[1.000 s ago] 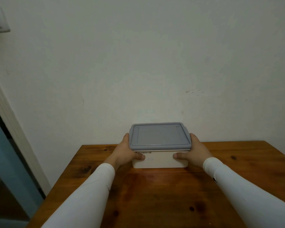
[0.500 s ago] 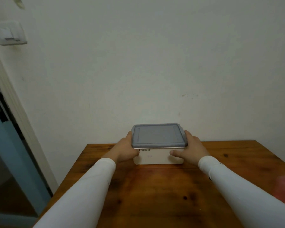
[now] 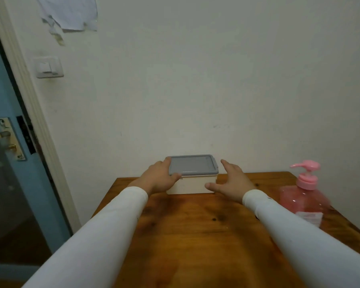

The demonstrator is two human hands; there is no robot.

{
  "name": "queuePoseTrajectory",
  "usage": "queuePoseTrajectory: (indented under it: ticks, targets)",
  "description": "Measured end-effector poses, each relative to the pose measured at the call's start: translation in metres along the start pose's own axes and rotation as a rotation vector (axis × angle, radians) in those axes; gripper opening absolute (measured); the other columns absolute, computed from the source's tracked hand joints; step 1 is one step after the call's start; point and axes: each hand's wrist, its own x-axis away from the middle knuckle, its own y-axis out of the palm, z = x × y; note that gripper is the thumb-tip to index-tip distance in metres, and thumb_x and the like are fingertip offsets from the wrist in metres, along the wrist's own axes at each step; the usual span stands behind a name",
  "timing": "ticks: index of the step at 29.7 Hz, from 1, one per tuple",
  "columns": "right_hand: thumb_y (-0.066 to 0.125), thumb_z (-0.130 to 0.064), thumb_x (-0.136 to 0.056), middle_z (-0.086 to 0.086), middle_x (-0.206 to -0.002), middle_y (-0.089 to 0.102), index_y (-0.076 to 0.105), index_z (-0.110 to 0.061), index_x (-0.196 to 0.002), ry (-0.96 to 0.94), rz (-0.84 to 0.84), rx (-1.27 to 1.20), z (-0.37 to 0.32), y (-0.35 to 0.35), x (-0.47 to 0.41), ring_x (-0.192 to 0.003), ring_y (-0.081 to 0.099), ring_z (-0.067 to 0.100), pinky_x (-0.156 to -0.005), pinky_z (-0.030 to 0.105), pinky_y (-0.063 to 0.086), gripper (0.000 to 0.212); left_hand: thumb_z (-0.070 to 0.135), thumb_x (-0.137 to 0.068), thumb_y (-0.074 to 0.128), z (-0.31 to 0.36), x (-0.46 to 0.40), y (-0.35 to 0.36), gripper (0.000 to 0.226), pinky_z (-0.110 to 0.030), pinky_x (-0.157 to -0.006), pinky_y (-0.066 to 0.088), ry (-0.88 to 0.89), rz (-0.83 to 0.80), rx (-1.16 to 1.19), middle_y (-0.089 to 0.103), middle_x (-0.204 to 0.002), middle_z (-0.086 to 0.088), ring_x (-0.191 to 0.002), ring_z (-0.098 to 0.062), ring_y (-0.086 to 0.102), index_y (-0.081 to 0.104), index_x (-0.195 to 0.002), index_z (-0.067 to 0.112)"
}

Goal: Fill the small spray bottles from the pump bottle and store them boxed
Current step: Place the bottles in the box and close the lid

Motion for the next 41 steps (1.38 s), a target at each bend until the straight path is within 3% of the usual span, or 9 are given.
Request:
queuePoseTrajectory:
  ticks: [6,14,20,23,24,27,30,36,41]
  targets:
    - [0.07,-0.049,-0.078,0.003,-0.153,0.027,0.019,-0.027,-0.15,-0.041,0.019,0.021,-0.012,-0.019,0.059,-0.138,0.032,0.024,-0.109,0.037,0.033,0.091,0.055,-0.095,0.039,0.025,0.05,-0.005,0.067,-0.043,-0.106,0.041,0.048,0.008,0.031,0.041,-0.148,-0.008,-0.128,-0.028,0.045,0.022,-0.151,0.022]
    - [0.065,-0.059,-0.077,0.0,-0.152,0.032,0.03,-0.027,-0.146,-0.083,0.092,-0.002,-0.002,-0.029,0.114,-0.138,0.032,0.02,-0.11,0.037,0.031,0.083,0.053,-0.099,0.034,0.053,0.094,-0.002,0.067,-0.039,-0.113,0.026,0.082,0.013,0.021,0.023,-0.158,-0.006,-0.143,-0.026,0.028,0.018,-0.153,0.016]
    - [0.059,-0.06,-0.081,-0.001,-0.132,0.051,0.048,-0.025,-0.132,-0.057,0.525,-0.007,0.02,-0.054,0.153,-0.117,0.052,0.016,-0.098,0.038,0.047,0.063,0.054,-0.098,0.033,0.062,0.112,0.005,0.067,-0.041,-0.114,0.026,0.091,-0.002,0.054,0.025,-0.158,-0.007,-0.143,-0.026,0.027,0.018,-0.153,0.017]
    - [0.061,-0.061,-0.078,0.002,-0.134,0.044,0.042,-0.023,-0.135,0.054,0.696,0.0,0.035,-0.07,0.164,-0.116,0.053,0.021,-0.091,0.032,0.045,0.07,0.054,-0.098,0.033,0.069,0.117,0.013,0.067,-0.042,-0.114,0.026,0.101,-0.006,0.072,0.025,-0.158,-0.007,-0.143,-0.027,0.027,0.018,-0.153,0.018]
    - [0.062,-0.063,-0.076,0.005,-0.138,0.039,0.037,-0.022,-0.138,0.121,0.715,0.0,0.041,-0.075,0.166,-0.12,0.051,0.024,-0.091,0.035,0.045,0.078,0.055,-0.098,0.033,0.072,0.117,0.016,0.068,-0.042,-0.114,0.026,0.103,-0.008,0.076,0.025,-0.158,-0.007,-0.143,-0.027,0.028,0.018,-0.153,0.018]
    - [0.063,-0.074,-0.066,0.012,-0.15,0.023,0.017,-0.019,-0.148,0.313,0.69,0.016,0.058,-0.081,0.163,-0.132,0.039,0.035,-0.1,0.046,0.042,0.109,0.057,-0.097,0.032,0.075,0.115,0.02,0.069,-0.043,-0.115,0.026,0.105,0.0,0.071,0.025,-0.158,-0.006,-0.143,-0.026,0.027,0.019,-0.153,0.019]
    - [0.059,-0.084,-0.057,0.016,-0.155,0.014,0.004,-0.02,-0.15,0.412,0.605,0.015,0.076,-0.076,0.155,-0.137,0.032,0.04,-0.104,0.052,0.04,0.126,0.058,-0.096,0.033,0.076,0.111,0.024,0.069,-0.044,-0.115,0.027,0.112,-0.012,0.066,0.025,-0.158,-0.005,-0.143,-0.026,0.027,0.019,-0.153,0.021]
    - [0.068,-0.077,-0.055,0.018,-0.155,0.017,-0.005,-0.028,-0.149,0.431,0.514,-0.019,0.095,-0.059,0.139,-0.139,0.027,0.04,-0.106,0.051,0.035,0.129,0.056,-0.097,0.033,0.079,0.103,0.032,0.067,-0.042,-0.113,0.029,0.131,-0.016,0.061,0.027,-0.157,-0.006,-0.142,-0.025,0.03,0.02,-0.152,0.02]
    - [0.08,-0.058,-0.06,0.016,-0.154,0.018,-0.006,-0.031,-0.149,0.393,0.523,-0.056,0.104,-0.048,0.131,-0.137,0.032,0.04,-0.103,0.052,0.038,0.127,0.055,-0.098,0.034,0.082,0.093,0.038,0.066,-0.042,-0.112,0.03,0.139,-0.017,0.059,0.027,-0.157,-0.006,-0.142,-0.026,0.03,0.02,-0.152,0.02]
